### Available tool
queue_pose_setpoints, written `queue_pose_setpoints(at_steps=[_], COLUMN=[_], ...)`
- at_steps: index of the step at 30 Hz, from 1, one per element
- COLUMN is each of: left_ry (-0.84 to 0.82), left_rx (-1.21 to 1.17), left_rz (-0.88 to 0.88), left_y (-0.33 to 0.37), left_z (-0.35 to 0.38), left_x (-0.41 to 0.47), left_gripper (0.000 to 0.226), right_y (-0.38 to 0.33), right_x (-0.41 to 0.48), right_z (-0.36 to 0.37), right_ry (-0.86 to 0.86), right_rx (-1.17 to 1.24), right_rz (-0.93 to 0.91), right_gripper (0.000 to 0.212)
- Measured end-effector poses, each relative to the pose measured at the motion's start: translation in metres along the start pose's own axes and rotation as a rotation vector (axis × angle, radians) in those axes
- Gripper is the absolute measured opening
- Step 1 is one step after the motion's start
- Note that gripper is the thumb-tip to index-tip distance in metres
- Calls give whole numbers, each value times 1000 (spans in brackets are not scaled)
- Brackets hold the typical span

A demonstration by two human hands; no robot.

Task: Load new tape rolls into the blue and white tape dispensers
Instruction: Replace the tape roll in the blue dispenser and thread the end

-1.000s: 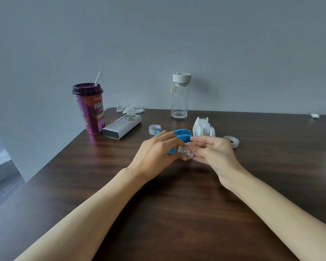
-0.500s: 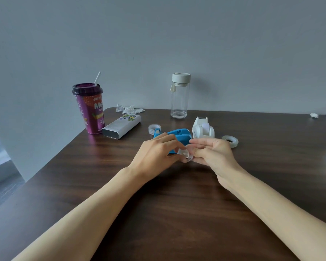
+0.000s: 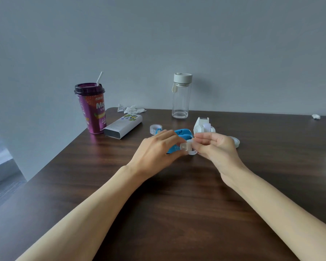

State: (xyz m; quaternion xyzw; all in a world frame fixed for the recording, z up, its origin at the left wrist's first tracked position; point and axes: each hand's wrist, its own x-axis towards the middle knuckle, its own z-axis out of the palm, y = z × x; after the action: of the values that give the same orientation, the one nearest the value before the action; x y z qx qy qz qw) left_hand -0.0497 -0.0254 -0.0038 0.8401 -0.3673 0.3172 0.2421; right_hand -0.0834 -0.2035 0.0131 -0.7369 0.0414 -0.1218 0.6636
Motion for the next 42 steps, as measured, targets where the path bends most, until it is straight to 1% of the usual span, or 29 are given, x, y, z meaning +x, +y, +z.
queue_pose_setpoints(at_steps=[2,4,8,10,12,14,16,18,20,24,26,28,30,31,32,34,35,36,37,39,40,42], left_ry=[46,78,89,63,38,33,32,41,55,69,66,58,86,118,150,159,114,25,-90,-287,-336,-362], left_rx=[-49,-103,-143,-136,-118,-105,-95,-86,-68,-49,-25,26,94,124,141,149,154,168,194,270,294,313], left_rz=[-91,-169,-235,-236,-219,-212,-207,-168,-102,-64,-53,-26,-16,-43,-111,-342,-459,-552,-599,-591,-580,-587], left_y=[-3,-9,-14,-12,-10,-7,-4,-2,-2,-6,-7,-9,-14,-18,-24,-37,-43,-48,-53,-58,-61,-66], left_z=[-4,-6,-7,-7,-7,-8,-9,-8,-7,-5,-4,-3,-3,-2,-2,-1,1,3,6,11,13,14], left_x=[1,0,-1,-1,-1,0,0,0,1,2,1,2,2,2,2,4,5,6,8,10,12,14], left_gripper=[23,24,26,27,27,25,25,25,25,26,27,27,26,28,31,36,38,42,46,53,54,55], right_y=[0,1,4,2,-1,-3,-5,-5,-4,-2,-2,-1,-1,-1,-1,-2,-1,-1,-1,0,1,1], right_x=[0,-1,-2,-2,-1,0,0,-1,-2,1,2,2,3,4,4,5,5,5,5,4,4,3], right_z=[-4,-6,-5,-5,-7,-7,-7,-5,-3,-1,-2,-1,-1,-1,-1,-2,-2,-1,0,2,3,4], right_ry=[-7,-82,-293,-342,-300,-204,-147,-159,-171,-161,-176,-171,-142,-129,-121,-119,-120,-122,-125,-128,-130,-142], right_rx=[-213,-401,-634,-690,-643,-519,-399,-280,-213,-95,-62,-48,-21,-4,9,17,17,14,8,-15,-30,-49], right_rz=[-145,-240,-301,-306,-323,-346,-347,-316,-287,-191,-143,-128,-133,-136,-140,-155,-161,-166,-169,-173,-175,-176], right_gripper=[20,19,24,28,26,20,19,16,14,26,28,24,18,16,16,18,18,19,19,20,20,21])
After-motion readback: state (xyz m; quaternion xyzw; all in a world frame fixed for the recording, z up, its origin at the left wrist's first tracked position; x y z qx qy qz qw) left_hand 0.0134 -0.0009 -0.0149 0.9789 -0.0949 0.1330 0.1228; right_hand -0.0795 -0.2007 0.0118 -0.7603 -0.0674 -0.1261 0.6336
